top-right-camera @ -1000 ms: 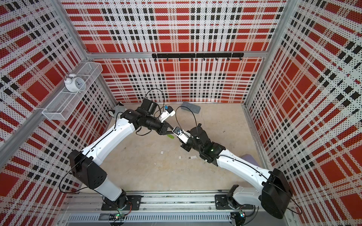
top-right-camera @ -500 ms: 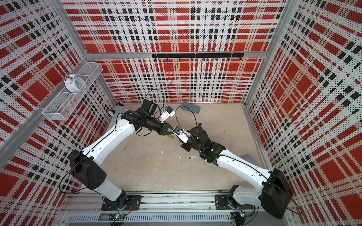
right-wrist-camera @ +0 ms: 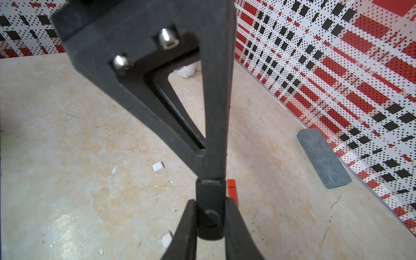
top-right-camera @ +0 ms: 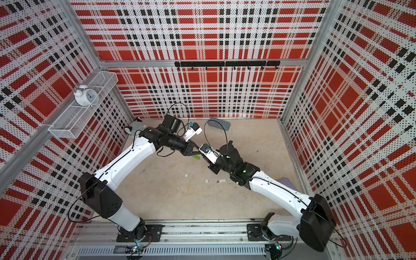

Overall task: Close the usb drive cover
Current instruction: Close the cover of the USB drive.

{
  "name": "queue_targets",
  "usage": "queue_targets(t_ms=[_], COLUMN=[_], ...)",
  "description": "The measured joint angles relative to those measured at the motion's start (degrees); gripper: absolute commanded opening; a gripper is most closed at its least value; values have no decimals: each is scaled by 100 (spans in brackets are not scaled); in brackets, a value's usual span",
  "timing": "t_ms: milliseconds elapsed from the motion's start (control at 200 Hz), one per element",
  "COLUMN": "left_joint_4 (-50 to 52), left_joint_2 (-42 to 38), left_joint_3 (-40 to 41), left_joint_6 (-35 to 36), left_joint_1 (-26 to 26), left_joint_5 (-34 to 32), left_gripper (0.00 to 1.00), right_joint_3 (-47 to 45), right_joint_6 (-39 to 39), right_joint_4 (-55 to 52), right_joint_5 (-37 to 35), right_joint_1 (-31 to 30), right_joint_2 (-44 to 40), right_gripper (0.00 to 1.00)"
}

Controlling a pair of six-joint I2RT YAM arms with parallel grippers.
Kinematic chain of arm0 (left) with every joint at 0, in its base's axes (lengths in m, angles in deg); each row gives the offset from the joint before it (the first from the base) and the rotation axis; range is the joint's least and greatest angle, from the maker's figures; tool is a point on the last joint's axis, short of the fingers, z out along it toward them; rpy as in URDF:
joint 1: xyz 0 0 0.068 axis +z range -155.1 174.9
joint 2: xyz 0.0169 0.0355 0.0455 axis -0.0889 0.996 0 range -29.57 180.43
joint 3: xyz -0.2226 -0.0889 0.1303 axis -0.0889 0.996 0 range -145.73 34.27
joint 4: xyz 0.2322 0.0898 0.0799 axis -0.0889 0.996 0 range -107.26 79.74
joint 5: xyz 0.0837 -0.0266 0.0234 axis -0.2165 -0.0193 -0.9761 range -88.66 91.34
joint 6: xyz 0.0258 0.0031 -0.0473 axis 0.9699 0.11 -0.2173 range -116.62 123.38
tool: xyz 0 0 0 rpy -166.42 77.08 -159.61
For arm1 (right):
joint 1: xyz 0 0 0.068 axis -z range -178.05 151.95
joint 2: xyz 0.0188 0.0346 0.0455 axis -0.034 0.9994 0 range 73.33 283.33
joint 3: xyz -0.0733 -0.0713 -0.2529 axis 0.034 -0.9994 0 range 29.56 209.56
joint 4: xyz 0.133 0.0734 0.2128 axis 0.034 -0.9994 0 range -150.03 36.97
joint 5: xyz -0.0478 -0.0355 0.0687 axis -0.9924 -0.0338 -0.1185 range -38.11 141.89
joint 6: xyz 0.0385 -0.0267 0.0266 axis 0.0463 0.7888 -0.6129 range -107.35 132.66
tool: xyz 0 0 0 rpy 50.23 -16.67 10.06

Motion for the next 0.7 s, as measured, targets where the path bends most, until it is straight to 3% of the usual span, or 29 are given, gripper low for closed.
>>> queue_targets(t_ms=[596,666,701], left_joint_4=[-63,-85,-94], left_joint_2=[13,13,13], left_joint_3=[0,0,0], left_joint_6=[111,136,140], left_joint_1=[-83,-85,-85], left_joint_5=[-125,-153,-155], left_gripper=[5,6,12], right_joint_3=[17,33,39], right_joint_6=[-96,-96,-81], right_joint_4=[59,57,39], right_joint_5=[306,293,282], right_joint_1=[138,142,144], right_joint_2=[39,52,52], right_gripper=[5,5,5])
